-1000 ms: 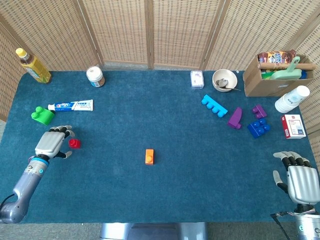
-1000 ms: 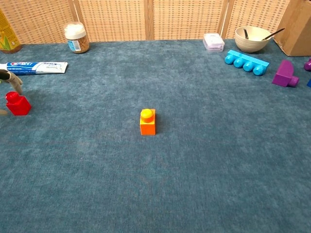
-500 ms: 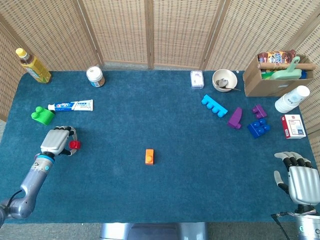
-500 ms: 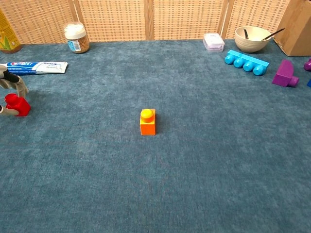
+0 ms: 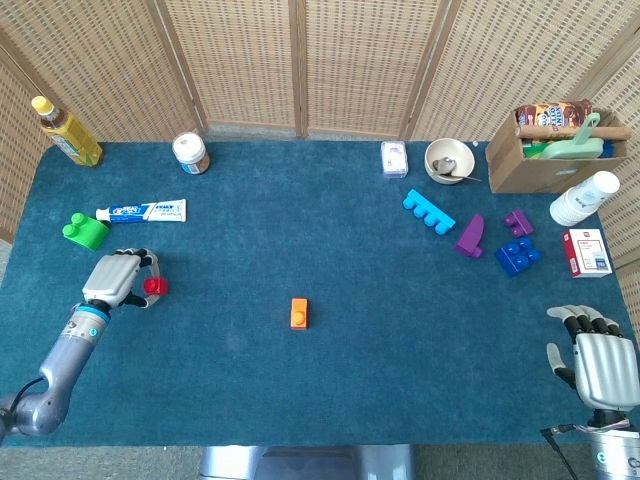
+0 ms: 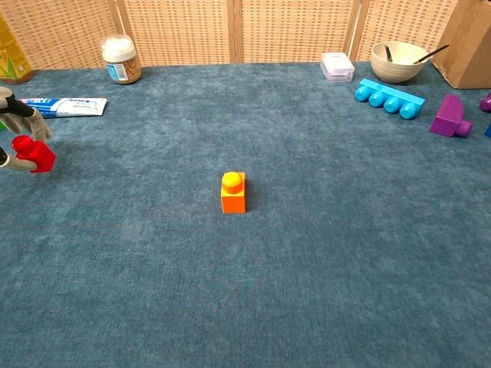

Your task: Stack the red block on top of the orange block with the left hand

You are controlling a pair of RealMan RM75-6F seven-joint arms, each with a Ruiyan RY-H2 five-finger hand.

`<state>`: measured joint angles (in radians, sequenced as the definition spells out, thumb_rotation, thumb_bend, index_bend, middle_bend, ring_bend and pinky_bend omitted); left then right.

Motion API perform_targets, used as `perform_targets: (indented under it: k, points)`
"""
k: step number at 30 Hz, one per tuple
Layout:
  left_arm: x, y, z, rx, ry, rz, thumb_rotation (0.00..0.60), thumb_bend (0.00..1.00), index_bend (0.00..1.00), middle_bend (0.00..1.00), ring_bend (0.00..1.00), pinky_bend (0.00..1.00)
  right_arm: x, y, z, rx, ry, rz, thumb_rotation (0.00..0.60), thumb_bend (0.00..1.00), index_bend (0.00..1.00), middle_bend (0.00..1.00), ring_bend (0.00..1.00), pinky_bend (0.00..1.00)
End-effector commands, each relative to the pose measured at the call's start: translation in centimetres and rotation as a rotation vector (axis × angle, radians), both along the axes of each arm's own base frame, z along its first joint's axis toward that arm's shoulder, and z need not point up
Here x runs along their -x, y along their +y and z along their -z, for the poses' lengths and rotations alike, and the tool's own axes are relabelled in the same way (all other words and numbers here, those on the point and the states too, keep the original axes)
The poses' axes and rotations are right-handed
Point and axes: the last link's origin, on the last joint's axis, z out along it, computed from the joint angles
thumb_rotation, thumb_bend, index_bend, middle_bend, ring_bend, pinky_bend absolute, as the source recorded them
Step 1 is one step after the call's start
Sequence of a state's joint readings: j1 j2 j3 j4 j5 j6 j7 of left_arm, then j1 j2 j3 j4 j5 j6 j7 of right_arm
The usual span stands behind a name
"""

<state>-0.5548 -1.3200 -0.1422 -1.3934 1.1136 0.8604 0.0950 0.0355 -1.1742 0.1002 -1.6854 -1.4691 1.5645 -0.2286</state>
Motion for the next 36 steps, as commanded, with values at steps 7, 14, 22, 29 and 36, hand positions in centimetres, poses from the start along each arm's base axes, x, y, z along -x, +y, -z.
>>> perform_targets:
  k: [7,14,22,29,36]
  points:
    - [-2.9,-0.6,-1.0,0.076,-0.052,0.029,0.6,0.31,0.52,0.32,0.27,0.26,0.2,0.0,0.0,0.001,-0.007,0.0,0.599,0.32,0.33,0.36,0.28,0.37]
    - [-5.6,-1.3,-1.2,0.146,-0.091,0.065,0.6,0.31,0.52,0.32,0.27,0.26,0.3,0.1,0.0,0.003,-0.014,-0.005,0.599,0.32,0.33,0.36,0.28,0.37]
    - [-8.5,-0.9,-1.3,0.167,-0.103,0.12,0.6,0.31,0.52,0.32,0.27,0.26,0.5,0.4,-0.1,0.012,-0.024,-0.009,0.6,0.32,0.33,0.36,0.28,0.37]
    - [-10.9,-0.6,-0.4,0.173,-0.119,0.139,0.6,0.31,0.52,0.31,0.27,0.25,1.1,0.8,-0.3,0.021,-0.042,-0.012,0.6,0.32,0.33,0.36,0.28,0.37]
    - [-13.3,-1.1,0.9,0.18,-0.106,0.157,0.6,0.31,0.53,0.31,0.27,0.25,1.7,1.0,-0.5,0.023,-0.058,-0.018,0.6,0.32,0.33,0.36,0.28,0.37]
